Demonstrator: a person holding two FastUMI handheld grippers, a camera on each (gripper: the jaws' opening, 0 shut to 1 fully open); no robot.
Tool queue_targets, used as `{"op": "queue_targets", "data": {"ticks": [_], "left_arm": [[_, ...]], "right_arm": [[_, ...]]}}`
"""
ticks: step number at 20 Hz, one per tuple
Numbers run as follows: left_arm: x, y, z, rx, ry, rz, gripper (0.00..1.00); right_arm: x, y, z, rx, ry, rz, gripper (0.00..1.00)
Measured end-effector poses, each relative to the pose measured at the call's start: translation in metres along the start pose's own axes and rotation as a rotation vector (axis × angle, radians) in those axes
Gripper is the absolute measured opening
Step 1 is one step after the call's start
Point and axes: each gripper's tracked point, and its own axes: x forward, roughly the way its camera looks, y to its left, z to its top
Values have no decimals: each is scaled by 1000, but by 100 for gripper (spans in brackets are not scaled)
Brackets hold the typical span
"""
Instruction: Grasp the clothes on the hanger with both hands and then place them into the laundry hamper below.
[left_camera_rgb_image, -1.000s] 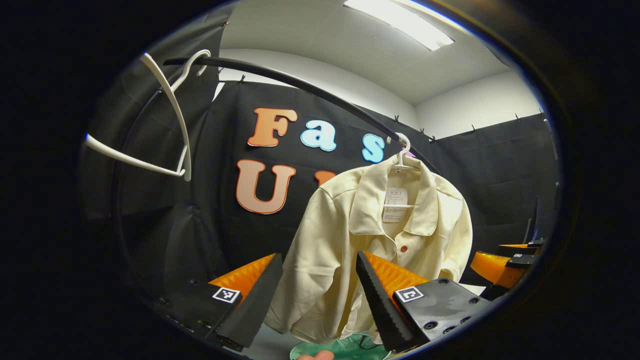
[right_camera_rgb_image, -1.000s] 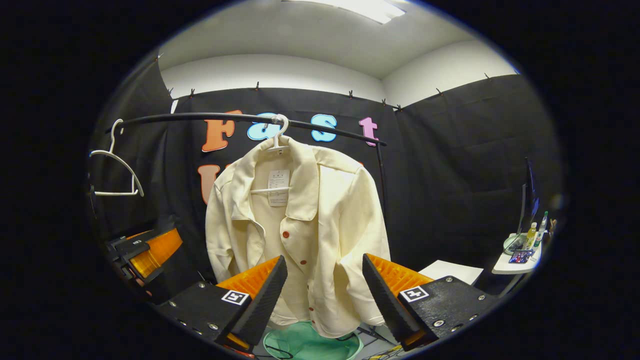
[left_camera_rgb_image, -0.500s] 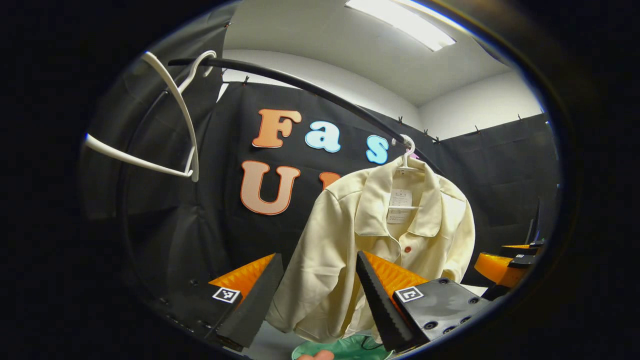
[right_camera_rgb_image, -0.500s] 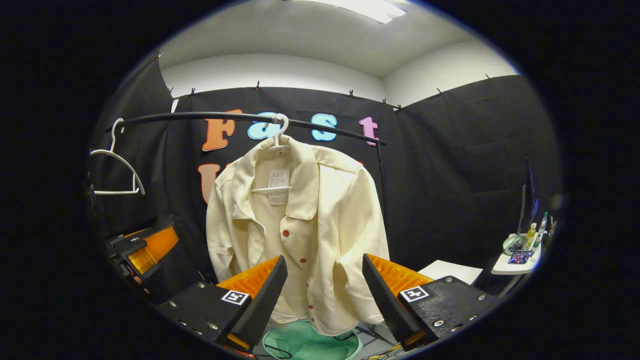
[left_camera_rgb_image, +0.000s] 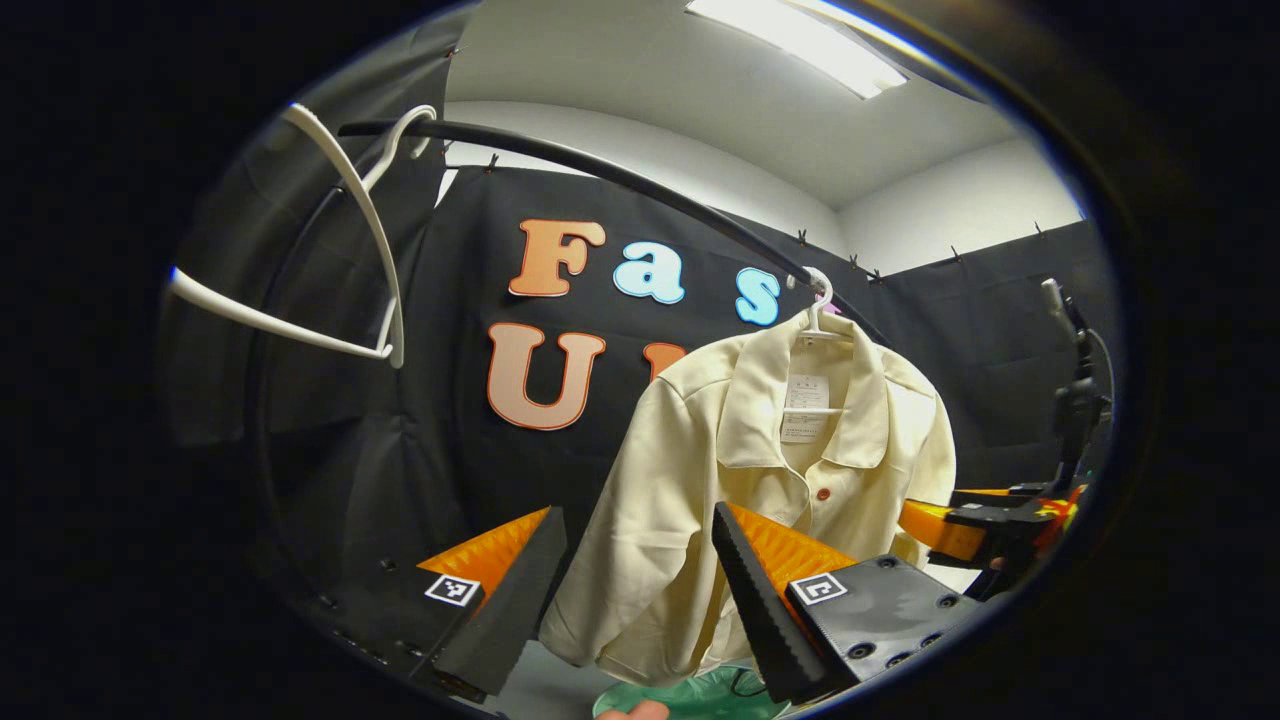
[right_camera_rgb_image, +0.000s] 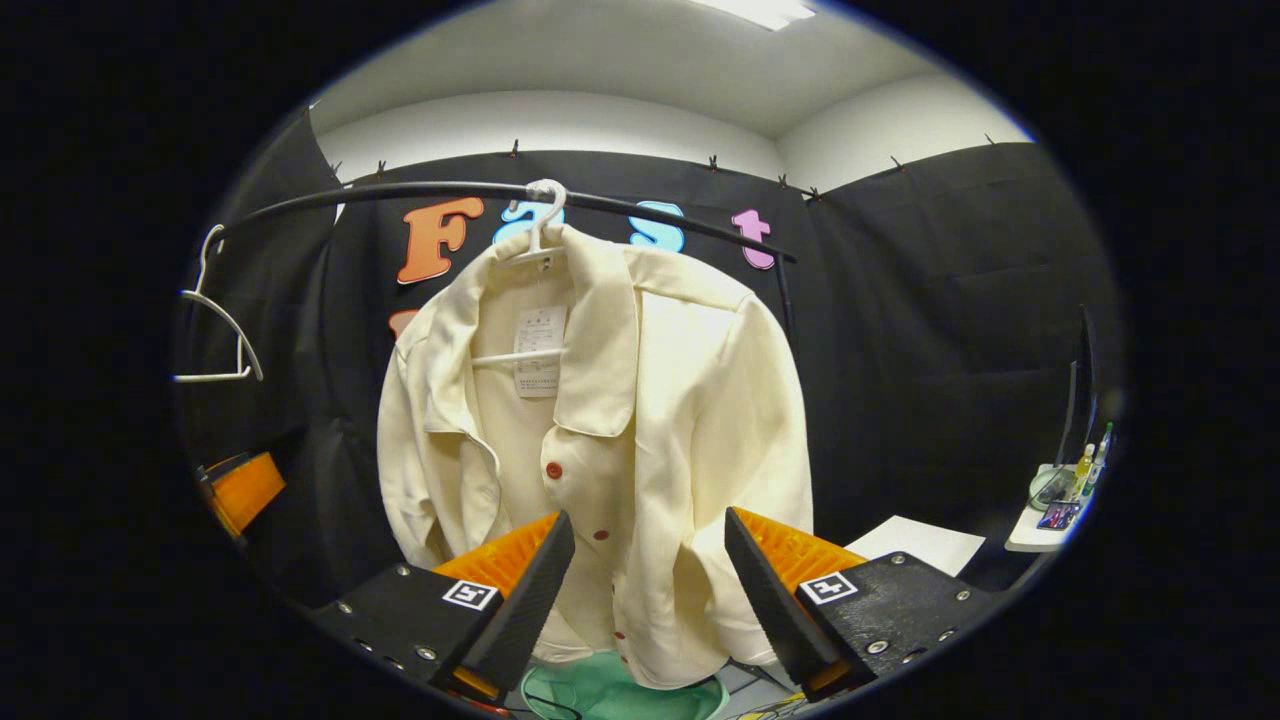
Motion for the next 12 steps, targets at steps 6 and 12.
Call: {"op": "queue_targets", "data": {"ticks": [6, 12], "left_arm": [[-6, 21, -3, 8, 6, 44, 96], [-5, 26, -7, 9, 7, 51, 97]], "right_arm": [[73, -3, -33, -15, 78, -33, 94], [114, -21, -48, -65, 90, -111, 85]]}}
